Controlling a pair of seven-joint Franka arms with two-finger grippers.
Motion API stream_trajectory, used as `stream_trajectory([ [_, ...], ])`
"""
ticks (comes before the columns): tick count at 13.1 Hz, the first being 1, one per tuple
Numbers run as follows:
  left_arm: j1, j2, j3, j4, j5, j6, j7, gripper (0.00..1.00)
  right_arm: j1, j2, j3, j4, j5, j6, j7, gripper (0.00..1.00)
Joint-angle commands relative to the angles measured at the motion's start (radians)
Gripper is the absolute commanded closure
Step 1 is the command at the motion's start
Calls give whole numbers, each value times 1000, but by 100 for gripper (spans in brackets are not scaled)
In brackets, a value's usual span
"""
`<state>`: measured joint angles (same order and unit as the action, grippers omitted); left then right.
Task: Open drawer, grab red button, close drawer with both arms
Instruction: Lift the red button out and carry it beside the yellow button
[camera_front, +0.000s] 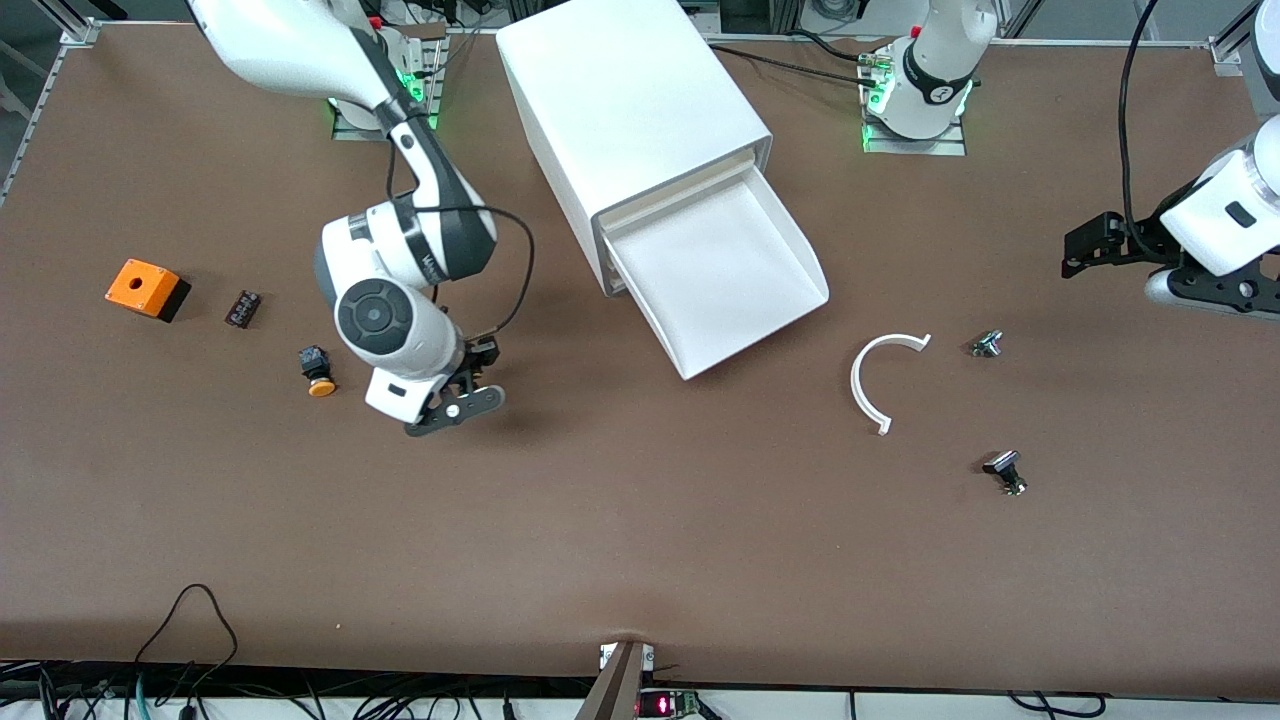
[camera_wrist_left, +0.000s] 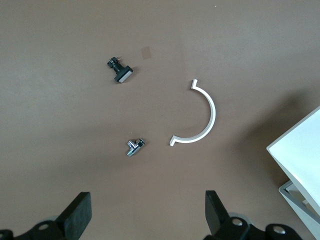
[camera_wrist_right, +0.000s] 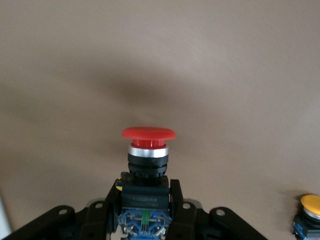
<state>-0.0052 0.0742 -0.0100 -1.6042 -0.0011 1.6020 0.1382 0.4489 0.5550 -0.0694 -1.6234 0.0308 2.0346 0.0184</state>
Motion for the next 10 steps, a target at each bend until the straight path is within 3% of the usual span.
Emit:
stream_trajectory([
  [1, 5, 99, -2, 59, 18, -17, 9, 0, -65, -134, 10, -281, -3, 218, -20, 76],
  [4, 13, 121, -4, 63, 18, -16, 73, 0, -94, -200, 10, -459, -3, 367, -43, 76],
  [7, 14, 150, -5, 61, -14, 10, 67, 0, -143, -170, 10, -493, -2, 421, -104, 76],
  [10, 11, 177, -25, 50, -68, 38, -134, 0, -148, -135, 10, -521, 0, 475, -117, 73],
])
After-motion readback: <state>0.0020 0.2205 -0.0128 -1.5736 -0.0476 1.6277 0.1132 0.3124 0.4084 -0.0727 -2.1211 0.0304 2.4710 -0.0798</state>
